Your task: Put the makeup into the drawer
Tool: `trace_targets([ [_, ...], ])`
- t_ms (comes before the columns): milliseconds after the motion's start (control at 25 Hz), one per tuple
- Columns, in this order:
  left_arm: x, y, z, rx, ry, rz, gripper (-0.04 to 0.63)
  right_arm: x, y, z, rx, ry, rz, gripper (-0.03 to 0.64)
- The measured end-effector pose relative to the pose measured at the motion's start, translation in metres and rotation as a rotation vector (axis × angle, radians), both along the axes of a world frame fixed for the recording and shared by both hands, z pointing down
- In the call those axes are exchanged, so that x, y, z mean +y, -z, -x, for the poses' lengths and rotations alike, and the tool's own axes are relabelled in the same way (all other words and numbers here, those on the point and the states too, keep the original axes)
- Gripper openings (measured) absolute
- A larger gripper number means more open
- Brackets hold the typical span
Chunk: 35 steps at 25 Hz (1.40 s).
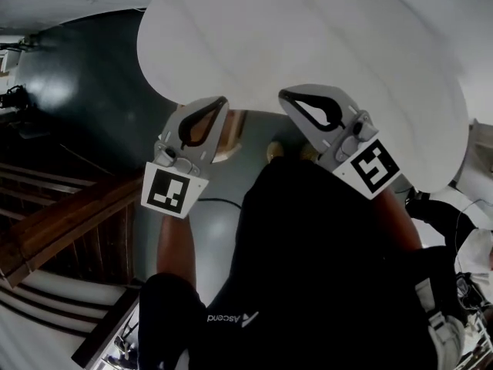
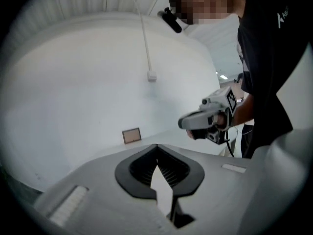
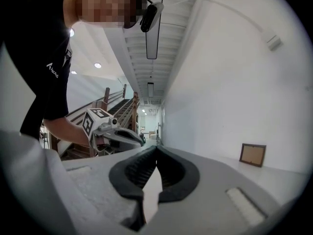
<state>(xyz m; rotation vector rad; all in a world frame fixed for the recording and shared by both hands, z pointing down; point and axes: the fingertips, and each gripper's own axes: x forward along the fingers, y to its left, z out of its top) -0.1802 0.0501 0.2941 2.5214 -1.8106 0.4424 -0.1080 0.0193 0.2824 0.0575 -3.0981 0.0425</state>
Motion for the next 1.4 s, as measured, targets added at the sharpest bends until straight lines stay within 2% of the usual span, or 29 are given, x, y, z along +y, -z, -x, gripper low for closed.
trace_targets([
  [240, -0.018, 0.038, -0.041, 0.049, 0.007, -0.163, 0.011, -0.012, 0.002, -0.034, -0.067, -0.056, 0.007, 0.003],
  [440, -0.029, 0.052, -0.063, 0.117, -0.016, -0.238, 0.011, -0.021, 0.012, -0.047, -0.135, -0.105, 0.015, 0.003],
  [600, -0.051, 0.056, -0.111, 0.154, -0.069, -0.256, 0.011, -0.039, 0.019, -0.085, -0.179, -0.156, 0.007, 0.003],
  [720, -0.058, 0.061, -0.128, 0.172, -0.103, -0.263, 0.011, -0.042, 0.027, -0.095, -0.189, -0.185, -0.004, 0.003],
  [1040, -0.062, 0.072, -0.131, 0.197, -0.14, -0.265, 0.011, -0.044, 0.041, -0.103, -0.202, -0.261, -0.02, 0.003],
  [1240, -0.063, 0.075, -0.131, 0.181, -0.164, -0.287, 0.011, -0.045, 0.044, -0.104, -0.205, -0.282, -0.017, 0.003],
  [1400, -0.063, 0.074, -0.134, 0.204, -0.164, -0.257, 0.011, -0.046, 0.044, -0.105, -0.211, -0.29, -0.009, 0.003],
])
